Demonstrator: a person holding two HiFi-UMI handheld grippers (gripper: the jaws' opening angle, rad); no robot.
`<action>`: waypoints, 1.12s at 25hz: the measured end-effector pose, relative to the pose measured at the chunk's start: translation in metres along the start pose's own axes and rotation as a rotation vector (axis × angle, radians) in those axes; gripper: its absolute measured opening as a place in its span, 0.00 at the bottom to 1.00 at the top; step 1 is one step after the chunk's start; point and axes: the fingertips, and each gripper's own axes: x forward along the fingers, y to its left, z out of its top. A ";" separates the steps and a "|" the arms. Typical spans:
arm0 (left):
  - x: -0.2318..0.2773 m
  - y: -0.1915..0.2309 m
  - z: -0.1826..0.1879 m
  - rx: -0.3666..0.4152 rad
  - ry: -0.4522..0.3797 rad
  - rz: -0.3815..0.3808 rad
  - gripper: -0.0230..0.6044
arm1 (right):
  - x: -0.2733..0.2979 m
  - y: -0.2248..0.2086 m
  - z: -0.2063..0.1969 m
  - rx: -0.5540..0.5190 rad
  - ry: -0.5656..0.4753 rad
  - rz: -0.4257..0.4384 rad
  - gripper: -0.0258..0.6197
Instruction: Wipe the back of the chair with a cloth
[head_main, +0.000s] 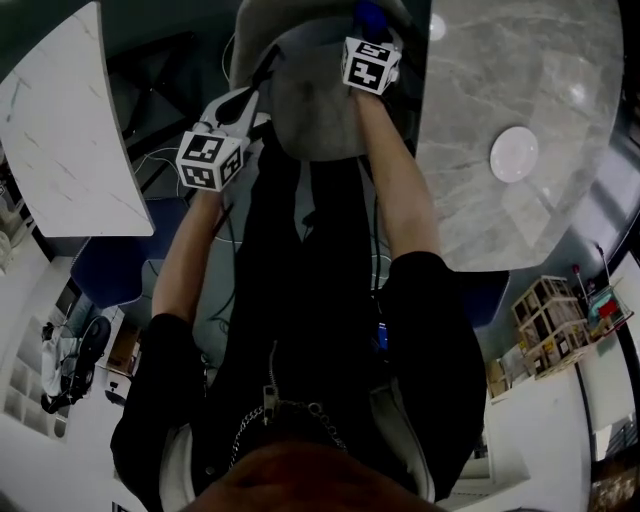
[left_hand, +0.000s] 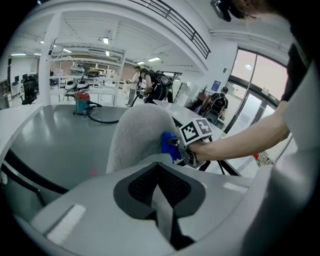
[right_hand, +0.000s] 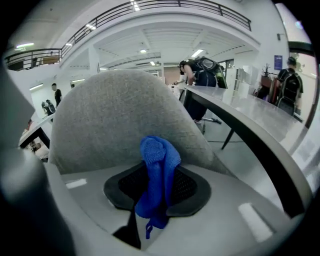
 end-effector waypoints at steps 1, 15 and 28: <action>0.001 0.000 0.001 0.007 0.003 -0.006 0.05 | -0.001 -0.008 -0.004 0.021 0.007 -0.026 0.21; 0.013 0.007 0.011 0.079 0.053 -0.064 0.05 | -0.028 -0.077 -0.044 0.176 0.050 -0.263 0.21; 0.004 0.023 -0.005 0.023 0.049 -0.005 0.05 | -0.028 -0.007 -0.062 -0.049 0.040 -0.004 0.21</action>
